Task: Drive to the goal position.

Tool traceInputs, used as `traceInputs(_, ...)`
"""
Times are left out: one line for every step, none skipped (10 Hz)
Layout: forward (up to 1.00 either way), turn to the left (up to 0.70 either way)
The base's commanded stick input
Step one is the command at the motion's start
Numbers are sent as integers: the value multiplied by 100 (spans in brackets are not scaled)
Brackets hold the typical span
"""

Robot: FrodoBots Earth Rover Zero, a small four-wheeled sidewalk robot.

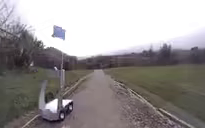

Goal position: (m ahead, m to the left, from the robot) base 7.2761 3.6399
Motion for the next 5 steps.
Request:
traceInputs(70, 0)
traceInputs(70, 0)
traceInputs(70, 0)
traceInputs(70, 0)
traceInputs(70, 0)
